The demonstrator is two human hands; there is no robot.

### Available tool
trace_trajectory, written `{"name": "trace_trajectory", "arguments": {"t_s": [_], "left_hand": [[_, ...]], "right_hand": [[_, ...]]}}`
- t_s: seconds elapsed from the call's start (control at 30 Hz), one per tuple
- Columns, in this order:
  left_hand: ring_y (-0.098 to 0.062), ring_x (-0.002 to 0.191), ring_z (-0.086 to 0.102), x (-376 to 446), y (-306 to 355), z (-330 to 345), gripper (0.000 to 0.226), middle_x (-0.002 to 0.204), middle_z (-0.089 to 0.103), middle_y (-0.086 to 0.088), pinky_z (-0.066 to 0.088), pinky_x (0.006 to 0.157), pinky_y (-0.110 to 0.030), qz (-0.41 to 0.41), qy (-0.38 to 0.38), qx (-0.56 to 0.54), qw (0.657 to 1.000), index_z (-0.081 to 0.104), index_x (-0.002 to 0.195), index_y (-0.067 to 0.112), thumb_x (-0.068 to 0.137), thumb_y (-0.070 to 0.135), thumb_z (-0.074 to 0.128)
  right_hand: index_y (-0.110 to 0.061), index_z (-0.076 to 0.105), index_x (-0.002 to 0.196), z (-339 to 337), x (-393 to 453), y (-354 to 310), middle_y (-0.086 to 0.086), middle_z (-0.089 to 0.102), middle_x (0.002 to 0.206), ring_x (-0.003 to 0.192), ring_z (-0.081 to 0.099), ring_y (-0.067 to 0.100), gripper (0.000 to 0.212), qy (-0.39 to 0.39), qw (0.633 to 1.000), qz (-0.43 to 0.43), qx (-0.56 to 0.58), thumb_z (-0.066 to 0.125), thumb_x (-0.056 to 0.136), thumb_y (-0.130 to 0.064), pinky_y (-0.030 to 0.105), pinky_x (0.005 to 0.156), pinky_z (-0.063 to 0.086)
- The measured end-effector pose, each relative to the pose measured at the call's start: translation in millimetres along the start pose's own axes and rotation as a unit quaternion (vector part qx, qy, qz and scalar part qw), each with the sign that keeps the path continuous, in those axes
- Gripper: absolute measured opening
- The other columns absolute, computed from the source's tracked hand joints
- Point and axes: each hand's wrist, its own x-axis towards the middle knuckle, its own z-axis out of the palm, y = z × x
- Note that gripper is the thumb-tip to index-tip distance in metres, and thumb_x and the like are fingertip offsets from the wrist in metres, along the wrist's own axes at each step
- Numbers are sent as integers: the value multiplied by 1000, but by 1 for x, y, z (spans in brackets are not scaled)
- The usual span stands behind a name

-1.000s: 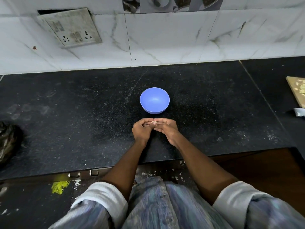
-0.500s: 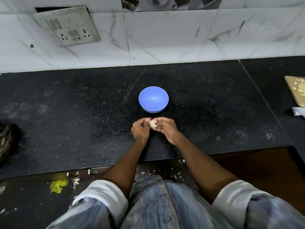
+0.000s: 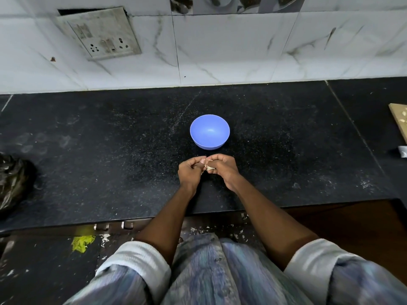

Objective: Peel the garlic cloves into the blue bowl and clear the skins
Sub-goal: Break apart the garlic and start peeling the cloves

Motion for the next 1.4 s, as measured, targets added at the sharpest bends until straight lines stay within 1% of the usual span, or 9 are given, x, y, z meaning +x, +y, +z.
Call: {"name": "trace_trajectory", "arguments": {"t_s": [0.1,0.3,0.47,0.6,0.8,1.0,1.13,1.3,1.4], "left_hand": [[-13,72,71,-1,1,-2,14,89,80,-11,59,67,-24,-17,11,-38,999,80,108,3,96,2,74],[-19,75,76,-1,4,-3,21,88,81,-12,60,67,-24,-40,29,-43,998,80,106,2,86,4,86],[-15,69,74,-1,5,1,11,84,80,-11,59,62,-21,-19,48,-21,998,81,100,1,89,-3,80],[-11,66,74,-1,8,2,11,81,79,-9,59,61,-20,2,59,11,998,81,99,3,93,-4,75],[-19,84,78,10,3,-5,29,88,81,-1,65,78,-35,33,56,115,991,82,98,19,97,-1,61],[-12,84,75,11,-3,-22,32,93,81,5,62,80,-30,45,64,159,984,83,106,21,97,0,60],[-7,89,76,9,-8,-25,34,96,81,7,62,89,-32,48,58,152,986,82,108,19,99,-3,57],[-5,84,73,3,-4,-25,29,94,80,10,60,82,-24,87,90,159,979,83,106,22,98,2,64],[-10,75,70,3,-2,-21,17,87,80,-1,60,74,-28,98,40,124,987,82,108,19,97,9,73]], "right_hand": [[4,73,100,1,-1,-2,9,74,76,63,69,11,13,-1,999,-13,-31,74,88,0,26,67,57],[-6,76,93,2,1,-1,13,77,86,70,72,15,6,15,991,-59,-116,77,87,-5,27,67,60],[-10,73,85,7,2,0,7,75,78,66,71,14,7,47,979,-94,-177,74,85,-3,32,66,63],[-19,73,79,11,3,-1,-1,75,74,70,75,18,8,61,973,-98,-200,79,81,-15,36,68,64],[-15,77,83,14,4,-6,-1,76,77,72,76,16,9,69,977,-78,-185,76,84,-6,36,71,65],[-17,81,88,12,4,-6,-3,78,83,73,76,20,12,54,979,-53,-187,72,89,-11,31,75,64],[-17,82,90,9,6,-4,-4,78,84,71,76,21,20,52,985,-35,-163,64,85,-9,36,79,64],[-10,78,93,6,7,-1,4,78,87,71,75,22,16,56,992,-23,-111,72,79,-5,37,77,65],[2,72,100,5,2,-2,13,77,90,77,73,20,17,20,998,-22,-47,76,83,1,30,71,62]]}}
